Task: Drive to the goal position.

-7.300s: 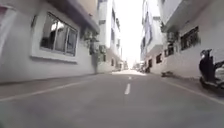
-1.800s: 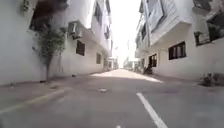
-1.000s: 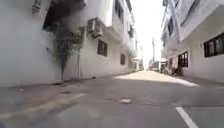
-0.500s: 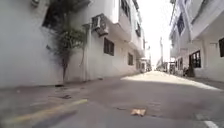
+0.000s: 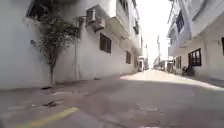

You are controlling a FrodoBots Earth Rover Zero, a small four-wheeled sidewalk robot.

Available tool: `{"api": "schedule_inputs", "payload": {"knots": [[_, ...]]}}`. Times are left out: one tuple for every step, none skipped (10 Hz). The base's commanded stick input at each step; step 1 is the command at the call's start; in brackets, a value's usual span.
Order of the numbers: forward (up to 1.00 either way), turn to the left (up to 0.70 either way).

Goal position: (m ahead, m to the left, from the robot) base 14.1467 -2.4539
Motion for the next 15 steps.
{"api": "schedule_inputs", "payload": {"knots": [[1.00, -0.40], [1.00, -0.40], [1.00, -0.40], [1.00, -0.40], [1.00, -0.04], [1.00, 0.00], [1.00, 0.00], [1.00, 0.00], [1.00, 0.00], [1.00, 0.00], [1.00, 0.00], [1.00, 0.00], [1.00, 0.00], [1.00, 0.00], [1.00, 0.00]]}}
